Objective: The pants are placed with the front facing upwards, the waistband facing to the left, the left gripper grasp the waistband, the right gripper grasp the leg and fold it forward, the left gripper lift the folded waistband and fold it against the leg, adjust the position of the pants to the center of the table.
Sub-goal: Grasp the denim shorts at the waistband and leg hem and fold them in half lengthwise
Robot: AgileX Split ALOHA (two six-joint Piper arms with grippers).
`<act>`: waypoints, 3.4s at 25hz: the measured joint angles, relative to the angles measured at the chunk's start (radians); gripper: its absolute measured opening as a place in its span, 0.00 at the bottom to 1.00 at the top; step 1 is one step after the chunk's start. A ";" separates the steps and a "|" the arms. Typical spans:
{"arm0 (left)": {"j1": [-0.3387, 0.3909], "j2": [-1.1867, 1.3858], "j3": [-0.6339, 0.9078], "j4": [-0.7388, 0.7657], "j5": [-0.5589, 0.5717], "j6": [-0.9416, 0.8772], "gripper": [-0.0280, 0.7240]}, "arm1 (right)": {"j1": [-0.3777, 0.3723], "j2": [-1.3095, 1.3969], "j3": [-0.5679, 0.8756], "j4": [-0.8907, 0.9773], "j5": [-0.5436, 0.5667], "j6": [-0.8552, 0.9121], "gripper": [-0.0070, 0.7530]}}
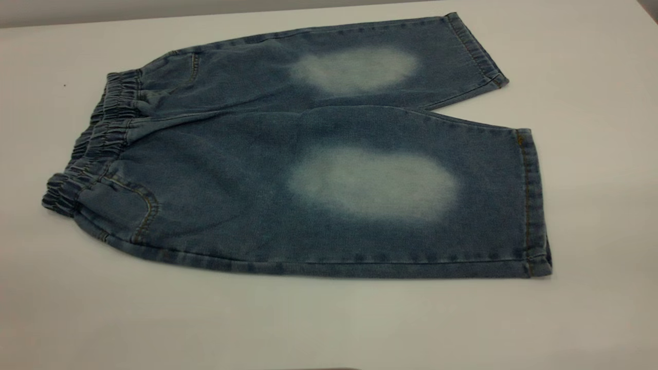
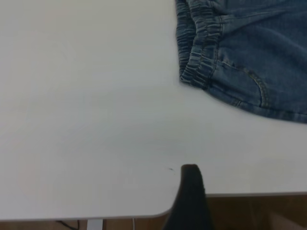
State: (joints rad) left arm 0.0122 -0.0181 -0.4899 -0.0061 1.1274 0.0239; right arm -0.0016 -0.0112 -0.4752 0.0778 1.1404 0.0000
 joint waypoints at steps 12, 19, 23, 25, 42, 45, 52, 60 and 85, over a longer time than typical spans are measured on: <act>0.000 0.000 0.000 0.000 0.000 0.000 0.75 | 0.000 0.000 0.000 0.000 0.000 0.000 0.72; 0.000 0.000 0.000 0.000 0.000 -0.001 0.75 | 0.000 0.000 0.000 0.004 0.000 0.000 0.72; 0.000 0.000 0.000 0.000 0.000 -0.001 0.75 | 0.000 0.000 -0.001 0.037 -0.007 0.009 0.72; 0.000 0.011 -0.006 0.000 0.007 -0.007 0.75 | 0.000 0.008 -0.021 0.065 -0.004 0.021 0.72; 0.000 0.880 -0.290 0.030 -0.299 -0.218 0.75 | 0.000 0.667 -0.364 0.103 -0.141 -0.118 0.72; 0.000 1.017 -0.304 -0.019 -0.372 -0.219 0.75 | 0.000 0.738 -0.364 0.140 -0.167 -0.139 0.72; 0.000 1.280 -0.306 -0.071 -0.513 -0.216 0.75 | 0.000 0.799 -0.364 0.214 -0.178 -0.208 0.72; 0.000 1.536 -0.307 -0.076 -0.596 -0.216 0.75 | 0.000 0.819 -0.364 0.293 -0.205 -0.281 0.72; 0.013 1.935 -0.317 -0.033 -0.862 -0.216 0.75 | 0.000 0.869 -0.364 0.301 -0.203 -0.284 0.72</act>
State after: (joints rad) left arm 0.0248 1.9166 -0.8069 -0.0394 0.2652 -0.1926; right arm -0.0016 0.8575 -0.8396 0.3787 0.9371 -0.2840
